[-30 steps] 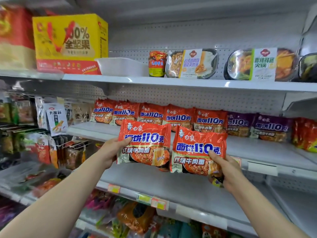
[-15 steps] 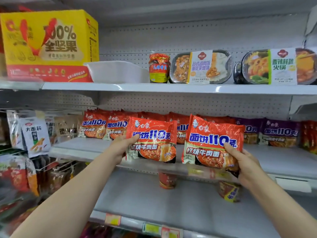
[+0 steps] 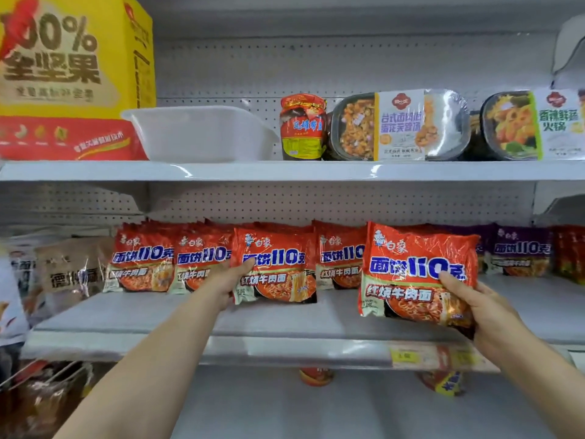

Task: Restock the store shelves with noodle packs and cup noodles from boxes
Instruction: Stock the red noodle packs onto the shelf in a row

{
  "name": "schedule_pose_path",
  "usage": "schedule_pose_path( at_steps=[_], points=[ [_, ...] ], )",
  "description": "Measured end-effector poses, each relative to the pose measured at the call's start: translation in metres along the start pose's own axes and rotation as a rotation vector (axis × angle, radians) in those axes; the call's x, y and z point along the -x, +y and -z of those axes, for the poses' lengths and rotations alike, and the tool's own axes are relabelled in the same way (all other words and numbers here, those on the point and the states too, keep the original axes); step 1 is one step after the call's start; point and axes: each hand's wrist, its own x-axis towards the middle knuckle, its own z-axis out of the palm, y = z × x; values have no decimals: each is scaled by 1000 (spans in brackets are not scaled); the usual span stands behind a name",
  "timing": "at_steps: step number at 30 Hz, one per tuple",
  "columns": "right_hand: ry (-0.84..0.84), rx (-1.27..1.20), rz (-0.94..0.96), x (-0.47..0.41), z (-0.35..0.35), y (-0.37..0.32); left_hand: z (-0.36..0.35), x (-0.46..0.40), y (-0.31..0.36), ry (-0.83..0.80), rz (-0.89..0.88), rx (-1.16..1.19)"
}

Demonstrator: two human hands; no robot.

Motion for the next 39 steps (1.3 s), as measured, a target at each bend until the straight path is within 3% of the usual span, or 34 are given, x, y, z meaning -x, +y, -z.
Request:
schedule_pose_path(
  at_steps=[5, 18, 25, 30, 33, 36, 39],
  points=[
    [29, 8, 20, -7, -12, 7, 1, -29, -5, -9, -25, -62],
    [11, 47, 32, -23, -42, 16, 0, -54, 4, 117, -230, -863],
    [-20, 40, 47, -27, -54, 19, 6, -59, -2, 198, -331, -1066],
    [-24, 44, 34, -30, -55, 25, 3, -58, -10, 285, -276, -991],
    [-23, 50, 30, -32, -50, 26, -17, -44, -4, 418, -312, -941],
    [-22, 40, 41, -35, -50, 28, -59, -9, 4, 218, -449, -738],
    [-34, 37, 30, -36, -56, 32, -107, 33, 1, -110, -354, -476]
  ],
)
